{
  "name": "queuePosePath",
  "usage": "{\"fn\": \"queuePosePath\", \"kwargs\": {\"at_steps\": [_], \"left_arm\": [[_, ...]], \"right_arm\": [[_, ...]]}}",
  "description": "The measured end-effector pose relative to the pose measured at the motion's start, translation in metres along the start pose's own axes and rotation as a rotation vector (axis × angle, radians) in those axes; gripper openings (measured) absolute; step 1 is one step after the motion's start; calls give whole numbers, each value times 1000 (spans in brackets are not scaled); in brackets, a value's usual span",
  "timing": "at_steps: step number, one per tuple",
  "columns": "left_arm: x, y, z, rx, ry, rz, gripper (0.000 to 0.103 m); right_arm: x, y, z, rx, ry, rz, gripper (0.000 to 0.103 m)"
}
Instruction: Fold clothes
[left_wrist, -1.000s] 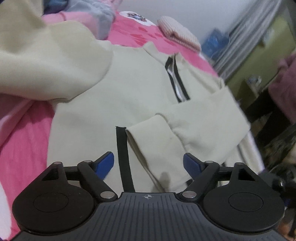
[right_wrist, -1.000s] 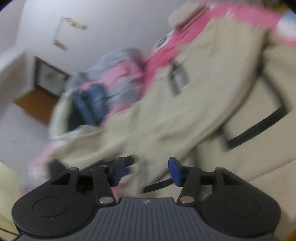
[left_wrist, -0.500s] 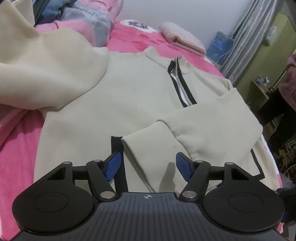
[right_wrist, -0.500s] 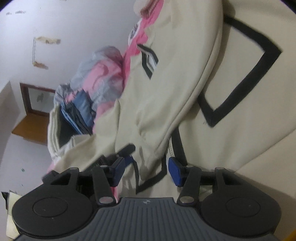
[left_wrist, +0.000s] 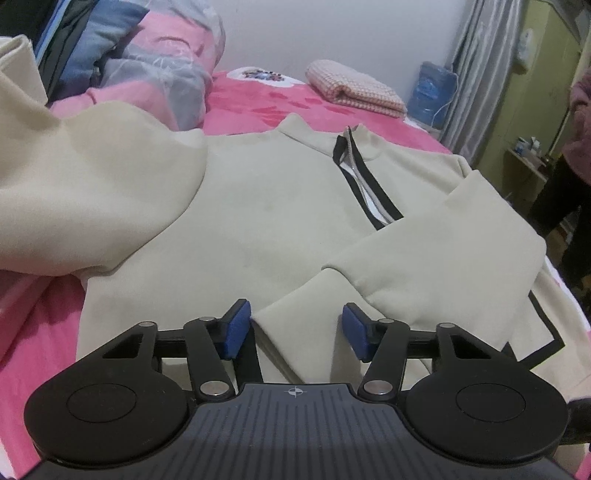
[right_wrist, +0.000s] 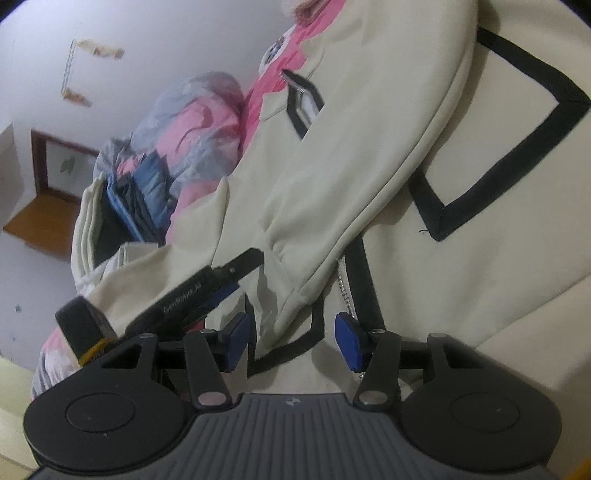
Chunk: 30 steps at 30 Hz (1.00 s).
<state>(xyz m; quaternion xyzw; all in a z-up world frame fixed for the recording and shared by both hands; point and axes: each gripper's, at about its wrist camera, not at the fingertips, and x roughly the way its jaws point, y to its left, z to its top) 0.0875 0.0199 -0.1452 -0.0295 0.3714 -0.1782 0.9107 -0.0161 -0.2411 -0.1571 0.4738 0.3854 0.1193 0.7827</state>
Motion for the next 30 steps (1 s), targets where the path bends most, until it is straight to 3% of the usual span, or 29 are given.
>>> {"fn": "queuePosePath", "kwargs": {"at_steps": [3,5,8,12,20,26,28,30], "left_arm": [[3,-1,-4,-6,-5,38,43],[4,1,-4,-27,-11,46,39],[3,4,-4,-47,-21,50,36],[2,9,-2,-79,-14,28,36],[-11,28,-6,-182,6,-135,40],[-22,43,-17,-331,21,-245,41],[-24,47,-20,-379,22,-281,46],[-25,51,-23,-435,31,-307,48]], "right_arm": [[4,-11,-3,184,-100,2,54],[11,-9,-7,222,-137,-32,54],[18,8,-11,140,-154,-115,54],[25,13,-11,162,-190,-142,54],[24,3,-10,210,-191,-95,48],[30,-2,-2,258,-199,-88,44],[32,-6,2,274,-208,-73,32],[32,-18,3,348,-212,-37,9]]}}
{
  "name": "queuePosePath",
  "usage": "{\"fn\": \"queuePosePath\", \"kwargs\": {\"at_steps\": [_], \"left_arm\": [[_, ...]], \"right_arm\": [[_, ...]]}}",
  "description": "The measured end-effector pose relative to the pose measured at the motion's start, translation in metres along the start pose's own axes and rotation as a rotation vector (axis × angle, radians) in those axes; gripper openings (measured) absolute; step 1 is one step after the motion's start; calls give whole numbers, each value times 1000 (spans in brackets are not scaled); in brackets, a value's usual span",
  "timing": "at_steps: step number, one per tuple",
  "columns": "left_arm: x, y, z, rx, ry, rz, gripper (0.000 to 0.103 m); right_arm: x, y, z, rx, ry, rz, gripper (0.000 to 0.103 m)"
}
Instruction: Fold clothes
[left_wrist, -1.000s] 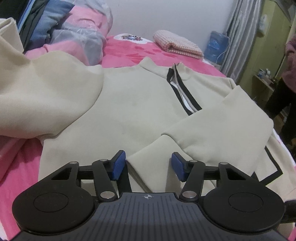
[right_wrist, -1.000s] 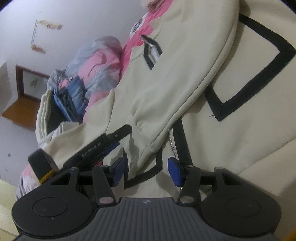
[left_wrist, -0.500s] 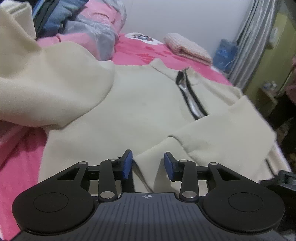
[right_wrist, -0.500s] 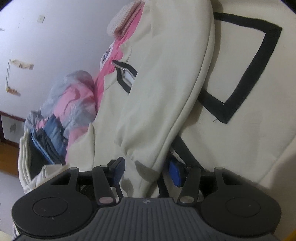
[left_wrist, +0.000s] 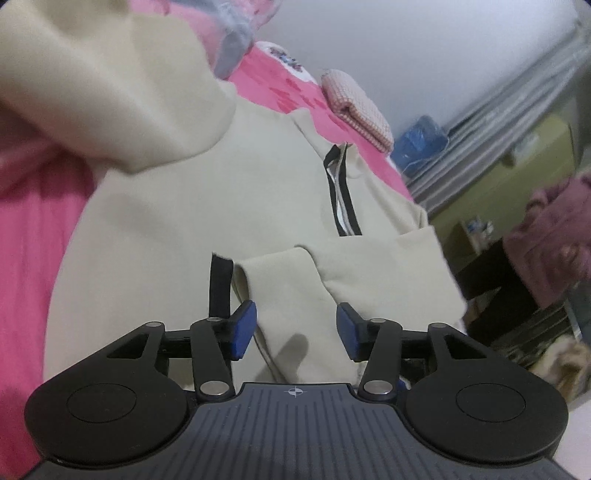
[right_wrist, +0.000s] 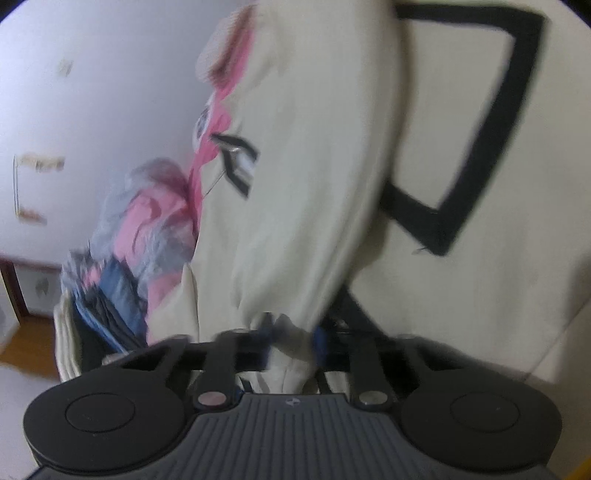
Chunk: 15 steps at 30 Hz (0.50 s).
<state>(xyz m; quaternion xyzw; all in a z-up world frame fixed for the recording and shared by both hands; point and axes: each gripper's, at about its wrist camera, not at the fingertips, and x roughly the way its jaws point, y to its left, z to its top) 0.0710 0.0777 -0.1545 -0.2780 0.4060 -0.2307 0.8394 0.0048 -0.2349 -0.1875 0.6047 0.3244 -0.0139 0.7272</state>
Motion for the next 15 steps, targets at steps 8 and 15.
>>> {"fn": "queuePosePath", "kwargs": {"at_steps": [8,15], "left_arm": [[6,14,-4,-193,26,-124,53],[22,21,-10,-349,64,-209,64]], "right_arm": [[-1,-28,10,251,26,204,4],[0,-39,14,419,39,359,4]]}}
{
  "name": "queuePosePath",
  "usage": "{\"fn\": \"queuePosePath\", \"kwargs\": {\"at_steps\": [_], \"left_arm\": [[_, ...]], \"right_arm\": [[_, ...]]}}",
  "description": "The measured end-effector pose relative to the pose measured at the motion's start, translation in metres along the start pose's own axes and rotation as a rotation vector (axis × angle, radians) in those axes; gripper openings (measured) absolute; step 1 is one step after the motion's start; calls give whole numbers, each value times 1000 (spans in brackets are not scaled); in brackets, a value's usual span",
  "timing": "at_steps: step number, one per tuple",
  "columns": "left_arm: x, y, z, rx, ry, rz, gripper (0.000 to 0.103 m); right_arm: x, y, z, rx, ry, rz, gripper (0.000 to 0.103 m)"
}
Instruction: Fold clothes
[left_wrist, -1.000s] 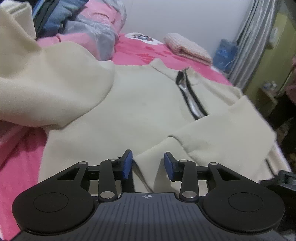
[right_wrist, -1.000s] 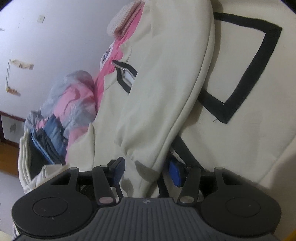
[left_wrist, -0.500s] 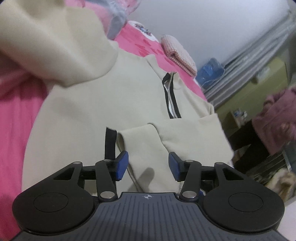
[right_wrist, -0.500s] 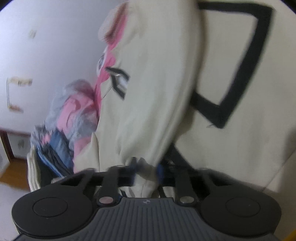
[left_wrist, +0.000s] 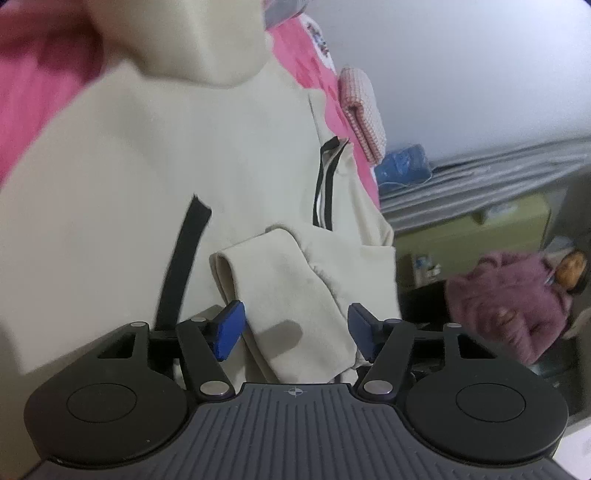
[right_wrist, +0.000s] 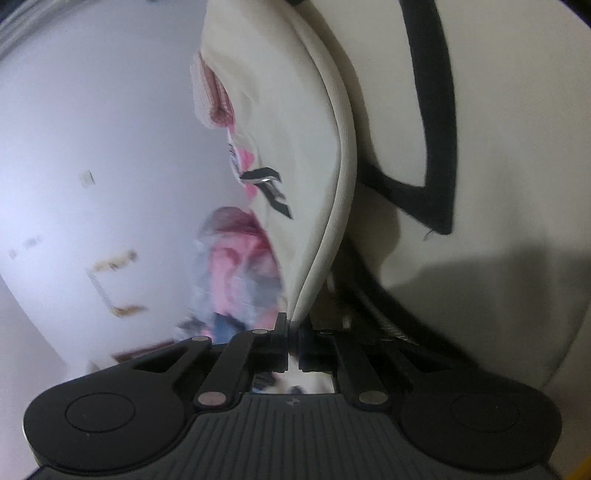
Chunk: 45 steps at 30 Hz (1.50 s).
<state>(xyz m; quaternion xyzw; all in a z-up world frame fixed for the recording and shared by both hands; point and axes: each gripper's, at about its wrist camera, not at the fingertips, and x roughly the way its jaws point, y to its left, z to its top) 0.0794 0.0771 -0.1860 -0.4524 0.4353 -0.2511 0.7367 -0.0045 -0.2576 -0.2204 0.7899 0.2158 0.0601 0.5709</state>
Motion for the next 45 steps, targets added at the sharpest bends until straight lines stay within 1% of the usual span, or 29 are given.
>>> {"fn": "queuePosePath", "kwargs": {"at_steps": [2,3,5,7,9,10,11,12,13,16,17,18,19,20,21,25,27,28,29,31,33,36,38,40,41,42,43,44,45], "left_arm": [[4,4,-2,-47,3,-24,68],[5,6,-3,-66,1,-32,68],[8,6,-2,-72,-8,-26,68],[9,5,-1,-73,-15,-24,68],[9,5,1,-76,-22,-24,68],[9,5,1,-77,-23,-25,68],[8,6,1,-77,-24,-25,68],[7,6,2,-77,-26,-25,68],[6,6,2,-76,-28,-26,68],[3,7,3,-72,-36,-23,68],[1,8,3,-74,-39,-26,68],[-1,9,4,-81,-43,-27,68],[-3,11,5,-91,-47,-30,68],[-5,12,5,-101,-52,-33,68],[-8,14,6,-110,-56,-37,68],[-15,17,10,-135,-65,-61,70],[-15,15,10,-136,-62,-77,77],[-14,14,10,-134,-59,-87,79],[-13,13,10,-132,-55,-97,82],[-8,10,10,-138,-33,-98,84],[-3,7,10,-153,-17,-113,85],[4,3,10,-178,-15,-153,86],[12,-2,12,-167,-15,-146,86],[19,-7,15,-143,-14,-130,80],[22,-9,15,-131,-14,-121,72],[24,-11,16,-118,-12,-112,60],[27,-13,17,-106,-10,-102,54],[29,-14,18,-93,-8,-93,45],[31,-16,19,-80,-5,-84,34]], "right_arm": [[1,1,2,15,3,17,4],[1,2,2,14,4,19,4],[2,6,1,-55,2,-25,5],[2,10,0,-128,1,-72,7],[4,17,-4,-226,17,-120,10],[6,22,-7,-278,25,-148,14],[8,26,-11,-330,34,-176,28],[10,32,-15,-385,43,-206,47],[12,39,-21,-452,53,-236,50],[23,51,-39,-624,100,-289,51],[29,53,-45,-673,104,-323,51],[35,54,-50,-721,108,-359,48],[37,53,-58,-762,112,-383,45],[40,51,-64,-783,117,-402,28],[41,48,-65,-771,123,-415,9],[31,32,-48,-505,134,-287,8],[26,24,-40,-383,142,-214,8],[24,20,-36,-322,146,-177,8],[22,17,-35,-268,146,-125,8],[19,11,-32,-175,144,-31,8],[17,10,-30,-150,142,8,8],[19,9,-30,-176,161,-13,8],[22,6,-32,-178,184,-23,8],[25,6,-34,-196,198,-34,8],[26,7,-34,-214,200,-40,8],[26,11,-35,-244,203,-48,8],[27,15,-35,-275,205,-55,8],[27,20,-35,-312,207,-64,8],[27,26,-36,-356,211,-78,10]]}}
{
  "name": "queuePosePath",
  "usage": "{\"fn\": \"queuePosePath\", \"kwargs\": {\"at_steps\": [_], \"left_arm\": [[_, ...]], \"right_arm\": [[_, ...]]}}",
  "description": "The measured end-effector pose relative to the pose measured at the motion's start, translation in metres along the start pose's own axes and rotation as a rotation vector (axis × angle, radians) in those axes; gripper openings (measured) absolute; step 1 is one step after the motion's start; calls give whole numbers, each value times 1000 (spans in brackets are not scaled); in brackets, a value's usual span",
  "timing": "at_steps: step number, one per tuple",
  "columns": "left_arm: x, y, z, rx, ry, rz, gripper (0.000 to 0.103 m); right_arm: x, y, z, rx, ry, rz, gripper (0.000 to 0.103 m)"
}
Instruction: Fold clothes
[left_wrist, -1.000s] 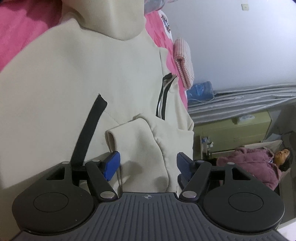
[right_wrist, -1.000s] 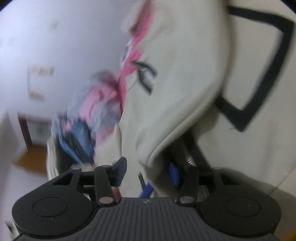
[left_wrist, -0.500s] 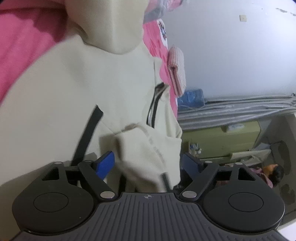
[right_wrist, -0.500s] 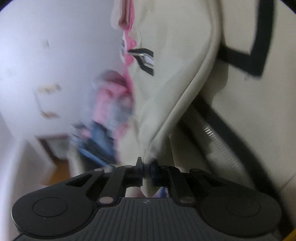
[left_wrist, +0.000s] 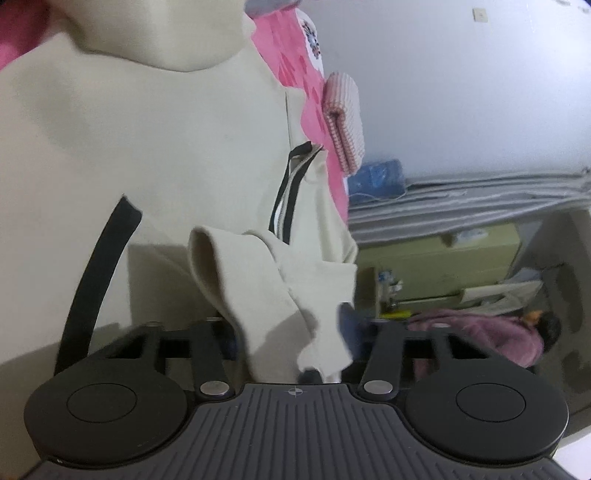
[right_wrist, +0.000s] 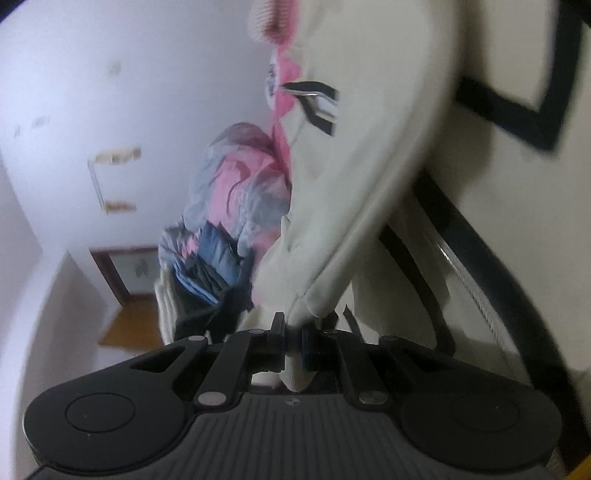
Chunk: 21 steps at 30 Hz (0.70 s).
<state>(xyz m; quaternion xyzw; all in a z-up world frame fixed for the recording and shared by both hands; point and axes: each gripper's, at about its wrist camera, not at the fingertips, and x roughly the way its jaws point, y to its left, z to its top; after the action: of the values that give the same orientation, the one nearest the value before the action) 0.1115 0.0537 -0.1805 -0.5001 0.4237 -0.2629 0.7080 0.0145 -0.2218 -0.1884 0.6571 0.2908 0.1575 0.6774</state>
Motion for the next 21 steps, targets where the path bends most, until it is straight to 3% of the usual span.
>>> {"fn": "queuePosePath", "kwargs": {"at_steps": [2,3,5,9,11,17,21], "left_arm": [[5,-8,2,55,-1,31,17],[7,-13,3,87,-2,46,11],[7,-24,8,148,-23,69,5],[10,-53,27,250,-82,70,3],[15,-72,38,325,-112,74,3],[29,-122,59,571,-205,107,3],[33,-128,75,625,-262,155,3]], "right_arm": [[-3,14,4,-91,23,-56,11],[-4,21,7,-136,38,-88,17],[-12,33,14,-207,72,-145,26],[-44,70,39,-390,9,-219,27],[-62,86,56,-486,-84,-309,27],[-84,80,114,-585,-253,-676,25],[-86,76,119,-697,-310,-817,24]]}}
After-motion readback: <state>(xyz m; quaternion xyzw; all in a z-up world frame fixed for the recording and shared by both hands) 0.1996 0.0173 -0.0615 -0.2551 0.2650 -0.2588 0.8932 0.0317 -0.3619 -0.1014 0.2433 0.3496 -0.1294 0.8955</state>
